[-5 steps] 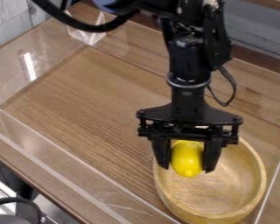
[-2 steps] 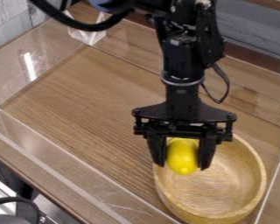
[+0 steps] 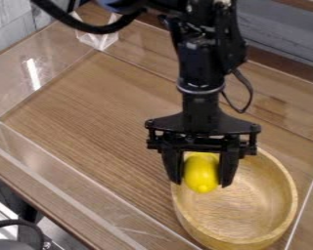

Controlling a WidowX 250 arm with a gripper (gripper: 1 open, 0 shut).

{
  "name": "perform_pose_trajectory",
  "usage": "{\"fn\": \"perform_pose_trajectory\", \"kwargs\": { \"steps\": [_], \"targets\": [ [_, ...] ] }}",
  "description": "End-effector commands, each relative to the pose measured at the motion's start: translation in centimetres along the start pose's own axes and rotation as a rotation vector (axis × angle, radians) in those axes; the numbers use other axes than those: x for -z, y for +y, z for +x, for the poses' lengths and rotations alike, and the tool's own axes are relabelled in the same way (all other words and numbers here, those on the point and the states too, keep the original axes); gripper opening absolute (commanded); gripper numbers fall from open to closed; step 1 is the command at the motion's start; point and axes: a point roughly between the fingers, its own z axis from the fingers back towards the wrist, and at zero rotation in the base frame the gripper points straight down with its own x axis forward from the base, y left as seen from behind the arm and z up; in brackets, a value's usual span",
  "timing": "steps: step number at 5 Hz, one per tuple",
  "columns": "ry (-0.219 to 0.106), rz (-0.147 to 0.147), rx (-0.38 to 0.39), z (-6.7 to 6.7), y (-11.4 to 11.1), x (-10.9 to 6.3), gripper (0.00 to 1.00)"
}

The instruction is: Remove the lemon from inside the brown bowl and put it on the table

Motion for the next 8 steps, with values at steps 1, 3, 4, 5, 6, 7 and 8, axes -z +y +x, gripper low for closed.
{"fn": "perform_pose_trajectory", "kwargs": {
  "steps": [1, 3, 4, 5, 6, 7, 8],
  "targets": [
    [-0.037, -0.032, -0.007, 0.42, -0.13, -1.11, 0.00],
    [-0.036, -0.032, -0.014, 0.53, 0.23, -1.25, 0.00],
    [-0.035, -0.033, -0.013, 0.55, 0.38, -1.39, 0.00],
    [-0.035, -0.035, -0.001, 0.53, 0.28, -1.53, 0.00],
    [-0.034, -0.037, 0.012, 0.51, 0.18, -1.71, 0.00],
    [-0.034, -0.039, 0.023, 0.50, 0.10, -1.87, 0.00],
    [-0.032, -0.040, 0.035, 0.47, 0.02, -2.04, 0.00]
  ]
}}
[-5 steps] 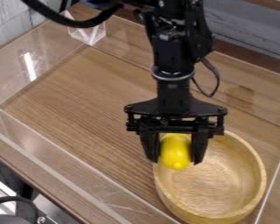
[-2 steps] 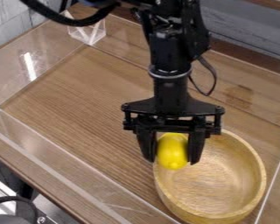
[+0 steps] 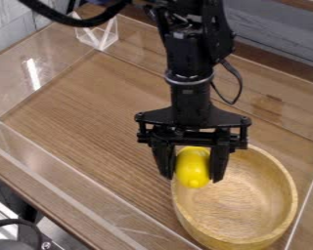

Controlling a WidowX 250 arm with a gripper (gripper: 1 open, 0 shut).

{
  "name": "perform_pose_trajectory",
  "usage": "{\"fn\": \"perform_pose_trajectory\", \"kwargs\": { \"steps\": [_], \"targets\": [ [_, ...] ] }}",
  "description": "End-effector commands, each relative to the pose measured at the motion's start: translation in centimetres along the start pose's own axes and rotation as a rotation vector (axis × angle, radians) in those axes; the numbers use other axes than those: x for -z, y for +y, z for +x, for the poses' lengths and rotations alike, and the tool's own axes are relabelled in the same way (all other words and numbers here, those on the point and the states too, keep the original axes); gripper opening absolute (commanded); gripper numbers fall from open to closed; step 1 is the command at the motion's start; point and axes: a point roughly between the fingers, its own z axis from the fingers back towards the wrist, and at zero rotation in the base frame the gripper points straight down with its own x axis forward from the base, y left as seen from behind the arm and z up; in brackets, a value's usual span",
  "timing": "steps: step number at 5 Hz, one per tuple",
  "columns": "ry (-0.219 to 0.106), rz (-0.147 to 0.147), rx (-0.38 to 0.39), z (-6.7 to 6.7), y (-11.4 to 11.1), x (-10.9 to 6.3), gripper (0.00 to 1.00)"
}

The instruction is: Remove the lemon from inside the brown bowl and put it on the table

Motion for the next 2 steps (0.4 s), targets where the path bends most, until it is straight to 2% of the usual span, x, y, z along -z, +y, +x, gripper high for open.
{"fn": "perform_pose_trajectory", "kwargs": {
  "steps": [1, 2],
  "targets": [
    [-0.056, -0.040, 0.020, 0.69, -0.80, -1.79, 0.00],
    [-0.054, -0.039, 0.036, 0.64, -0.84, -1.96, 0.00]
  ]
}}
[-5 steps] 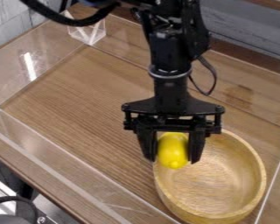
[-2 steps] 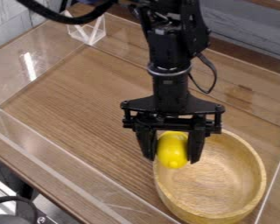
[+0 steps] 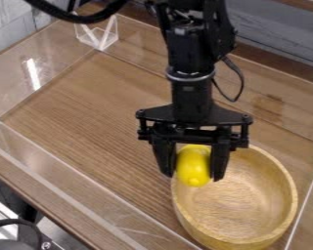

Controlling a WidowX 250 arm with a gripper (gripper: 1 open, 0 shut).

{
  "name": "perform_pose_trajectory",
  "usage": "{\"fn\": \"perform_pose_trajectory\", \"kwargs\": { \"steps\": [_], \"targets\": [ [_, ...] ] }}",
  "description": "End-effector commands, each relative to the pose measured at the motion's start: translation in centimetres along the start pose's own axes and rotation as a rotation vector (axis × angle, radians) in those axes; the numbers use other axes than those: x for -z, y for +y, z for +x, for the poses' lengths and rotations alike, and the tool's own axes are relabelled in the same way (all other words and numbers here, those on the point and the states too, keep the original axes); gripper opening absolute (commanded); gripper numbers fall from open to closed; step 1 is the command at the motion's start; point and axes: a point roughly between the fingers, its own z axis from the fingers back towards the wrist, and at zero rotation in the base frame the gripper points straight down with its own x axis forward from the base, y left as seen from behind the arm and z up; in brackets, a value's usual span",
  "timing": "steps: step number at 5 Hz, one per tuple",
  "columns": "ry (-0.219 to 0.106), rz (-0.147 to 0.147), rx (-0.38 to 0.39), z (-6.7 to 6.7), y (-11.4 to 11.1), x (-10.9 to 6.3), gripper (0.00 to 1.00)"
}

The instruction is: Remove the lemon from inside the brown bowl and put it on the table

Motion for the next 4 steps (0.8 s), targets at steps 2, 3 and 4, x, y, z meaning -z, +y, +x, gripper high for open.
{"fn": "perform_pose_trajectory", "kwargs": {
  "steps": [2, 3, 4],
  "targets": [
    [-0.057, -0.039, 0.039, 0.58, -0.80, -1.96, 0.00],
    [-0.055, -0.039, 0.054, 0.53, -0.83, -2.10, 0.00],
    [-0.054, -0.038, 0.069, 0.49, -0.83, -2.24, 0.00]
  ]
}}
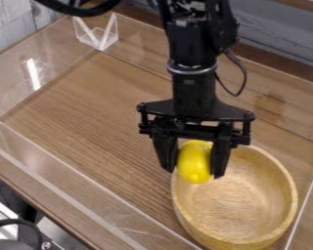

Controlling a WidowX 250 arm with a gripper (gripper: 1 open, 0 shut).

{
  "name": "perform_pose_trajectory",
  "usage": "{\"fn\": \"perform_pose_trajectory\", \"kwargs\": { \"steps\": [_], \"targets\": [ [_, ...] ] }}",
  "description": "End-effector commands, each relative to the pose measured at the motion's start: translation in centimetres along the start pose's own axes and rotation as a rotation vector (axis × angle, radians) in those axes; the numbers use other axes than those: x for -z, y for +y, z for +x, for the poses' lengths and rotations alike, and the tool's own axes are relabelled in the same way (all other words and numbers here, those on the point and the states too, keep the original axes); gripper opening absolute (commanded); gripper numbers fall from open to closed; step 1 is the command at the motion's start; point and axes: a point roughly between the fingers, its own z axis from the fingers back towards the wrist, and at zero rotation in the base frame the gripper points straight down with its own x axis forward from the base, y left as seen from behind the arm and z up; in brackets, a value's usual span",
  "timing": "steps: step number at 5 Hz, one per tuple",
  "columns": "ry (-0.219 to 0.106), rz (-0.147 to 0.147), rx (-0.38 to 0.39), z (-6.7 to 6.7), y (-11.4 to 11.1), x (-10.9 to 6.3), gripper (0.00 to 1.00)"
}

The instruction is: Remove the lemon from inside the brown bowl and put it on the table

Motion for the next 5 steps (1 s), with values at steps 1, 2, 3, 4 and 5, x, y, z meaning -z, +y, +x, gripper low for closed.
{"fn": "perform_pose_trajectory", "kwargs": {
  "steps": [1, 2, 3, 4, 5],
  "targets": [
    [-0.063, -0.037, 0.024, 0.61, -0.68, -1.90, 0.00],
    [-0.061, -0.037, 0.038, 0.57, -0.71, -2.08, 0.00],
    [-0.059, -0.037, 0.050, 0.53, -0.71, -2.23, 0.00],
    [-0.057, -0.036, 0.065, 0.49, -0.71, -2.43, 0.00],
    [-0.056, -0.036, 0.082, 0.45, -0.71, -2.68, 0.00]
  ]
}}
